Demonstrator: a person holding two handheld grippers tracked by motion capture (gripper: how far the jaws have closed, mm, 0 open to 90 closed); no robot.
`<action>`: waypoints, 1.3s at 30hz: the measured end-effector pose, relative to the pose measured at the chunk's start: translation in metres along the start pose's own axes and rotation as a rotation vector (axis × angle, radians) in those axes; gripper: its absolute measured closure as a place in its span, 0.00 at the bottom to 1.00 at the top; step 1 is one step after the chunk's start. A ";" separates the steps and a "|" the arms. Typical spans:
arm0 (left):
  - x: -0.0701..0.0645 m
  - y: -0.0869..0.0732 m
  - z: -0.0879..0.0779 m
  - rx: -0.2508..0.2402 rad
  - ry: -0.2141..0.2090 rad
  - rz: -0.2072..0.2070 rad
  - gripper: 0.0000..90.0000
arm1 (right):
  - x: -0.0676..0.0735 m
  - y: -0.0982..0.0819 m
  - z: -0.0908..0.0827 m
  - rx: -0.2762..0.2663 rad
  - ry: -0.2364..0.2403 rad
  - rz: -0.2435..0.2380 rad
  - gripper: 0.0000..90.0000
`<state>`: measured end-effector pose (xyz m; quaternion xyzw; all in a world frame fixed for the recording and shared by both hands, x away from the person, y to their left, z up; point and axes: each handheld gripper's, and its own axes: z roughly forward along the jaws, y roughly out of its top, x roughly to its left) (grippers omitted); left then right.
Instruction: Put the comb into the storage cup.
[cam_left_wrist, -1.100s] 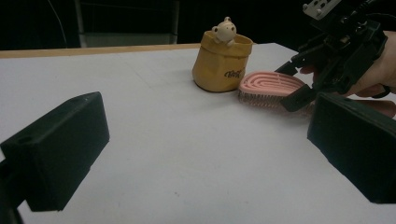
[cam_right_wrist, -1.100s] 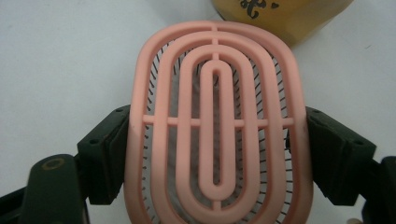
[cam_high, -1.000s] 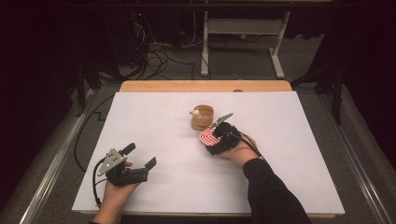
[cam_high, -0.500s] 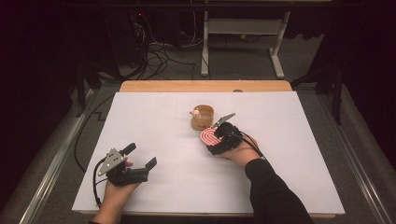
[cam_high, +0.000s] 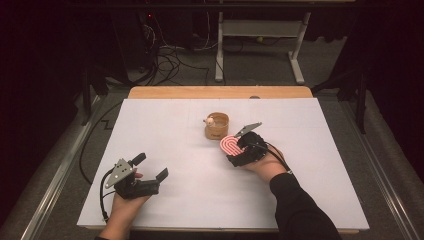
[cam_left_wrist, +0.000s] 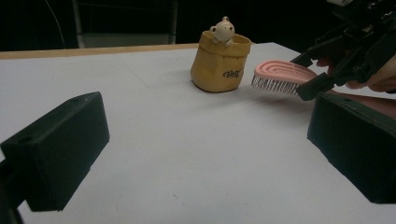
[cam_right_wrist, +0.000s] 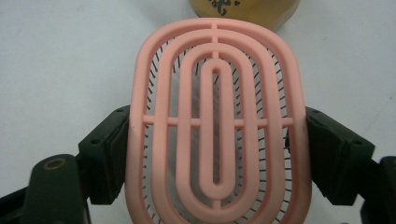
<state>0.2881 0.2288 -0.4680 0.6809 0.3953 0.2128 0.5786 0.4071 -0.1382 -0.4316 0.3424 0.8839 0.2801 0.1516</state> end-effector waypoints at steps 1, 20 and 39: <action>0.000 0.000 0.000 0.000 0.000 0.001 0.00 | 0.000 -0.001 -0.003 -0.003 -0.007 0.003 0.23; -0.002 -0.001 0.004 0.017 0.005 0.009 0.00 | -0.005 -0.032 -0.049 -0.215 -0.056 0.055 0.23; -0.005 -0.001 0.006 0.047 0.004 0.025 0.00 | 0.000 -0.065 -0.070 -0.408 -0.127 0.090 0.23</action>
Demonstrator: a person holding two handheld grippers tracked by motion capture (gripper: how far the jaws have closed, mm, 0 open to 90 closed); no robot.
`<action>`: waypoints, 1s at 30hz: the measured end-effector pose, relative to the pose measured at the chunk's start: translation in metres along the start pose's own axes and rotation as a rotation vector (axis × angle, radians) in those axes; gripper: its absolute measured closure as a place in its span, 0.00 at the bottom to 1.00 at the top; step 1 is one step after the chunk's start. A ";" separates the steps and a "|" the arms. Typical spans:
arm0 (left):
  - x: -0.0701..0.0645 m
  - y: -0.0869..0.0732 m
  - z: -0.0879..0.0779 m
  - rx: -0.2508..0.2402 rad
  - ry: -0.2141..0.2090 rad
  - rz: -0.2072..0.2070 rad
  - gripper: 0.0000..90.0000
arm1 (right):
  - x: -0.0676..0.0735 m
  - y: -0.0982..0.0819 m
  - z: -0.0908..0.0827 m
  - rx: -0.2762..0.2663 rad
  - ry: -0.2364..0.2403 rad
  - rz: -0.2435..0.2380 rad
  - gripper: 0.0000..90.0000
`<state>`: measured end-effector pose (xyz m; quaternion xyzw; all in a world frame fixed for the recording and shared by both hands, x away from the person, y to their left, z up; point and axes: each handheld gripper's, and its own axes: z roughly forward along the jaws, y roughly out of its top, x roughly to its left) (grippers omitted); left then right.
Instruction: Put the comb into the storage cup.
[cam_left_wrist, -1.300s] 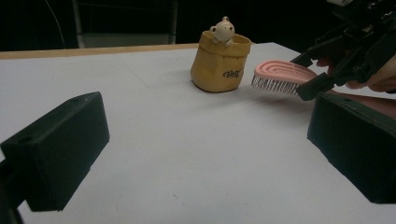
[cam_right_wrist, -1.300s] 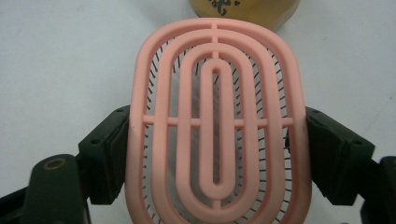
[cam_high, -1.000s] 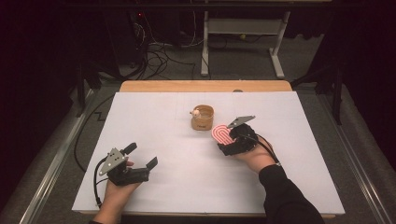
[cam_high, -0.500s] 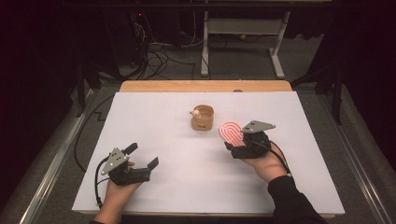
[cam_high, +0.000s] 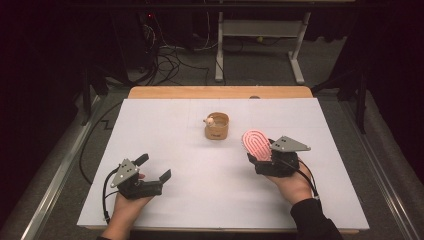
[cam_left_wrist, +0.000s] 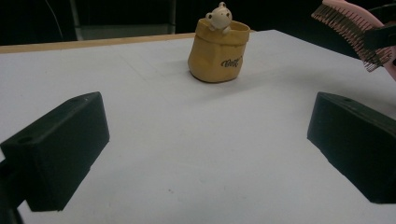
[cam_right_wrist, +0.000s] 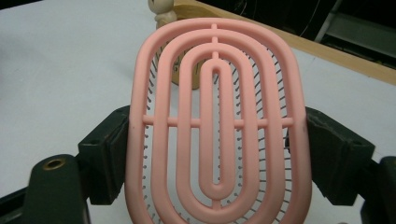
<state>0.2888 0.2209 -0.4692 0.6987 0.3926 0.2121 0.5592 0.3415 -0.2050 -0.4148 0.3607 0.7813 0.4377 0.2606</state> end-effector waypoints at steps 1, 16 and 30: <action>0.000 0.000 0.000 0.003 -0.001 0.003 0.00 | 0.000 0.000 -0.001 -0.009 -0.001 0.001 0.23; -0.004 0.001 0.001 0.006 -0.010 0.006 0.00 | 0.005 -0.002 -0.011 -0.145 -0.021 0.007 0.23; -0.005 0.000 0.001 0.017 -0.010 0.008 0.00 | 0.013 -0.001 -0.013 -0.240 -0.030 0.027 0.23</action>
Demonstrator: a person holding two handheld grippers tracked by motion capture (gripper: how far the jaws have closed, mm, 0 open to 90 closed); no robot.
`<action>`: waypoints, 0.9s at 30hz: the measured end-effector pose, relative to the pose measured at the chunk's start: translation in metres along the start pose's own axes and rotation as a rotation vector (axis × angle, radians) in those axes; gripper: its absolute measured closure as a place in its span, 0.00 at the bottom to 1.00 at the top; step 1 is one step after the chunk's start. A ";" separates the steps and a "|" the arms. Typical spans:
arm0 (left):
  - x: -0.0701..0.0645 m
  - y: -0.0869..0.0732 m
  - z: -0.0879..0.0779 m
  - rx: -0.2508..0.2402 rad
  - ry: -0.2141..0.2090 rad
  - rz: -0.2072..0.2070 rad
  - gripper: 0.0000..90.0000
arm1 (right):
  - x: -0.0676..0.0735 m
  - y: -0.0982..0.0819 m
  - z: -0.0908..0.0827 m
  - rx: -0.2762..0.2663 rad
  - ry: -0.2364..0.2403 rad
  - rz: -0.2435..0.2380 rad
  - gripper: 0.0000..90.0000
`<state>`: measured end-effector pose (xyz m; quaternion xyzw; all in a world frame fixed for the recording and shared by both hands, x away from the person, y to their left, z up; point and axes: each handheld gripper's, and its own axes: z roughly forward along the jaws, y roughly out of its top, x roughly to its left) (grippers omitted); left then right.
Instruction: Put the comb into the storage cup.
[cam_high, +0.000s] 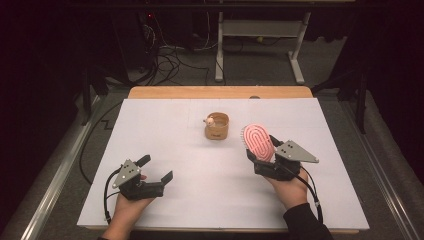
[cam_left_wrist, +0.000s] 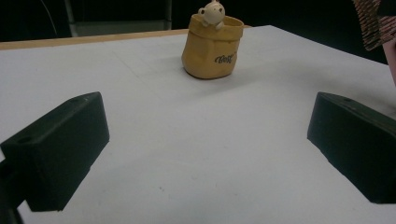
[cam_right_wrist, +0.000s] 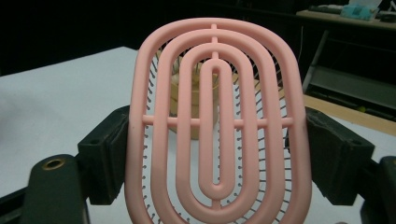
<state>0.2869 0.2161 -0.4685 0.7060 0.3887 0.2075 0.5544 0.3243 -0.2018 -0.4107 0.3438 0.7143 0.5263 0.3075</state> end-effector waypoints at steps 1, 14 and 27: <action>0.000 0.000 0.001 0.003 -0.001 0.000 0.00 | 0.001 0.000 -0.002 -0.011 -0.005 0.002 0.23; -0.006 0.012 0.012 0.009 -0.003 0.000 0.00 | 0.001 -0.004 -0.017 -0.061 -0.018 -0.017 0.22; -0.024 0.037 0.054 0.054 -0.012 0.056 0.00 | 0.003 -0.006 -0.015 -0.056 -0.026 -0.036 0.23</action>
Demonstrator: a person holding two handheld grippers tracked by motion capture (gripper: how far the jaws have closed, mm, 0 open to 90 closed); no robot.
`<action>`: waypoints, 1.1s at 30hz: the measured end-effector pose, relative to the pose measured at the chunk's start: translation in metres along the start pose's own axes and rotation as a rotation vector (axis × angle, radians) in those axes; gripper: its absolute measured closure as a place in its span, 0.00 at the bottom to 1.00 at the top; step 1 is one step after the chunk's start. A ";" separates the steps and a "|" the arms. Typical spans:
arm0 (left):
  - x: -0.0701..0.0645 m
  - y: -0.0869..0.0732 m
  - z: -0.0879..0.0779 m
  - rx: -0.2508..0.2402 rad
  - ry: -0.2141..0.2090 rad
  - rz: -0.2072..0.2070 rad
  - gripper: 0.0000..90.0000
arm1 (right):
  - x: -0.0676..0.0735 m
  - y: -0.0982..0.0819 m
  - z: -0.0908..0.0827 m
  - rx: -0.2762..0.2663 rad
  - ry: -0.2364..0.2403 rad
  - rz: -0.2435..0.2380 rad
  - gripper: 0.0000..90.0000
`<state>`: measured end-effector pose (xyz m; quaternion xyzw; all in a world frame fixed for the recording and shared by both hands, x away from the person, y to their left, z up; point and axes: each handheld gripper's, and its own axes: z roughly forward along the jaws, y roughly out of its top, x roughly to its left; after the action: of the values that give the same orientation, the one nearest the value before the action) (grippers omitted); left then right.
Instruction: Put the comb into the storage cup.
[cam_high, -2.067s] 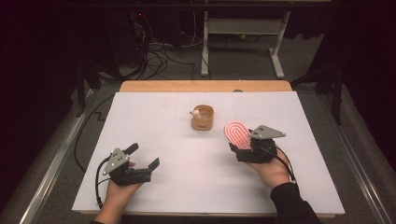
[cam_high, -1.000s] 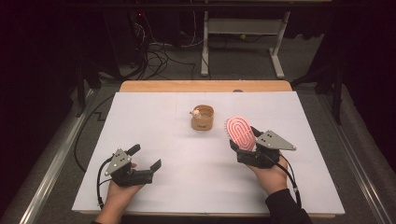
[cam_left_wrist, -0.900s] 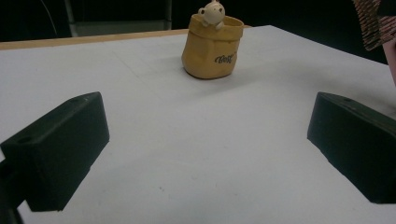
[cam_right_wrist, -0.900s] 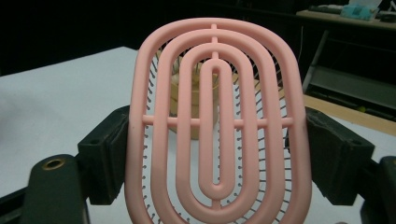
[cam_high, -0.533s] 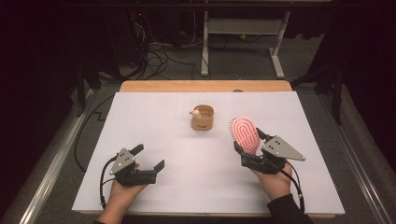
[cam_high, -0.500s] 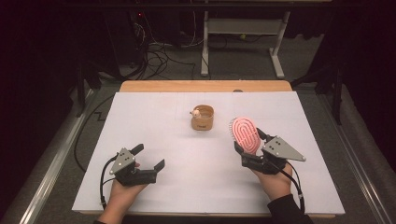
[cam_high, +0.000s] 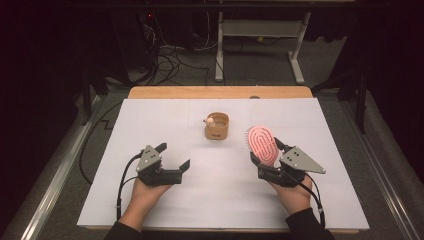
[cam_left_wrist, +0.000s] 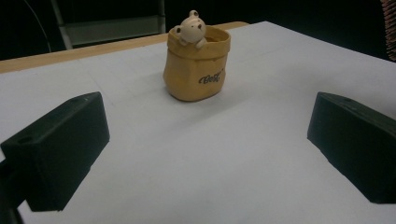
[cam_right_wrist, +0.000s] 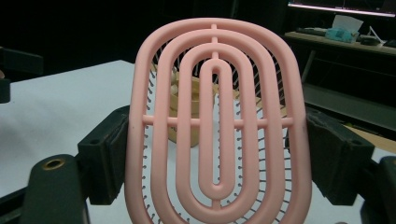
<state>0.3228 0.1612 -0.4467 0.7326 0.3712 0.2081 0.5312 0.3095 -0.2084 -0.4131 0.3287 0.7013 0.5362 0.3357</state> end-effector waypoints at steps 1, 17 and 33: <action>-0.002 0.001 0.004 0.002 -0.004 0.001 0.00 | 0.000 0.000 0.000 -0.001 0.002 0.002 0.22; -0.018 0.008 0.042 0.028 -0.073 -0.016 0.00 | 0.003 0.003 -0.008 -0.014 -0.007 -0.009 0.22; -0.014 0.004 0.040 0.040 -0.100 -0.034 0.00 | 0.018 0.020 0.015 -0.048 0.022 -0.006 0.23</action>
<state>0.3432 0.1252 -0.4556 0.7463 0.3606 0.1546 0.5377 0.3141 -0.1816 -0.3987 0.3125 0.6928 0.5556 0.3372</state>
